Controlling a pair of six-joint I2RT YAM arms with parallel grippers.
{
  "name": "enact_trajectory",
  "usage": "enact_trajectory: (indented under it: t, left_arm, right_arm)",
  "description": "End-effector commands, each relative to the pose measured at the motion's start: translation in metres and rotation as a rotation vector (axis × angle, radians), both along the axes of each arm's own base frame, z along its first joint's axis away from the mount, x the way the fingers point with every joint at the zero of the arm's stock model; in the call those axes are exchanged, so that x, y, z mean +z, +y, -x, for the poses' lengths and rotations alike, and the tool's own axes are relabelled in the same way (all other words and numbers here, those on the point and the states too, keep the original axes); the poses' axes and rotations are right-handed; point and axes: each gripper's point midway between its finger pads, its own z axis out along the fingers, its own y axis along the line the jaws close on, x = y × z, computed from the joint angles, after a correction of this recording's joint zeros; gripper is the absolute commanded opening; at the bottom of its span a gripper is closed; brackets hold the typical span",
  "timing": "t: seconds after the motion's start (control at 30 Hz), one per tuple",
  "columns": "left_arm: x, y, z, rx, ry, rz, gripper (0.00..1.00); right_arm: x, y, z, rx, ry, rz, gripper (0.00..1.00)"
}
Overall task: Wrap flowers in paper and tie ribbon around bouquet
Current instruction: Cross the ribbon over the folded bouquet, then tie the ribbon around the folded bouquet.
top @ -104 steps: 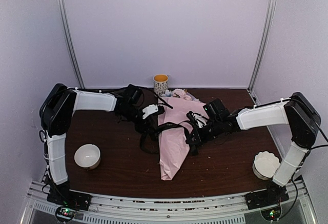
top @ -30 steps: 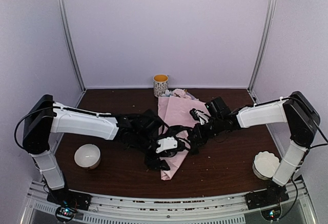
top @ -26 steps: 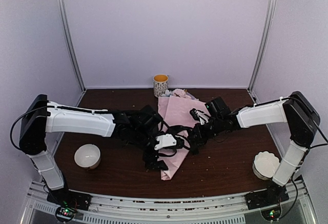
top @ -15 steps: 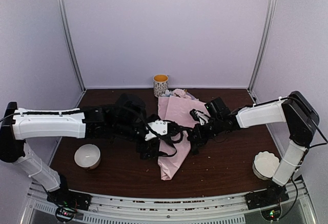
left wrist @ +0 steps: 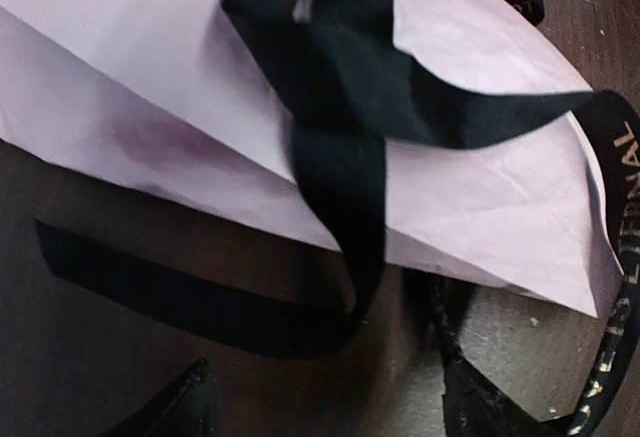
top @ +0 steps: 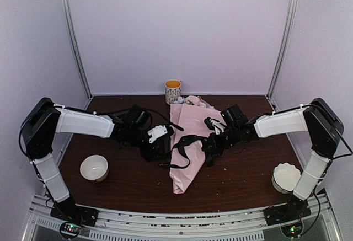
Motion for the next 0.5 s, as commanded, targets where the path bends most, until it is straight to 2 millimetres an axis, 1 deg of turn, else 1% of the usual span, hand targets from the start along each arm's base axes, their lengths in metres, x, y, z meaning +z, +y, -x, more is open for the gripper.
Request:
enact_trajectory:
  t: [0.0,0.07,0.1,0.17,0.2,0.23,0.3,0.47]
  left_arm:
    - [-0.010,-0.008,0.020,-0.118,-0.010,0.036,0.87]
    - [-0.020,-0.008,0.005,-0.067,-0.053,-0.010,0.88]
    - [-0.022,-0.006,-0.005,-0.028,-0.080,-0.032,0.86]
    - [-0.025,-0.005,-0.025,0.035,-0.121,-0.076,0.78]
    - [-0.025,-0.005,-0.031,0.050,-0.135,-0.089,0.71]
    - [-0.025,-0.006,-0.034,0.052,-0.143,-0.093,0.68]
    - [-0.024,-0.012,-0.034,0.031,-0.144,-0.072,0.63]
    - [-0.024,-0.024,-0.024,-0.038,-0.128,-0.008,0.62]
  right_arm:
    - [0.010,0.005,-0.008,0.001,-0.015,-0.031,0.00]
    - [0.012,0.005,-0.008,0.004,-0.016,-0.032,0.00]
    - [0.012,0.005,-0.009,0.003,-0.018,-0.032,0.00]
    - [0.012,0.005,-0.008,0.003,-0.017,-0.030,0.00]
    - [0.011,0.004,-0.008,0.002,-0.017,-0.030,0.00]
    - [0.011,0.004,-0.007,0.002,-0.015,-0.029,0.00]
    - [0.010,0.003,-0.006,0.002,-0.014,-0.027,0.00]
    - [0.011,0.005,-0.005,0.010,-0.017,-0.036,0.00]
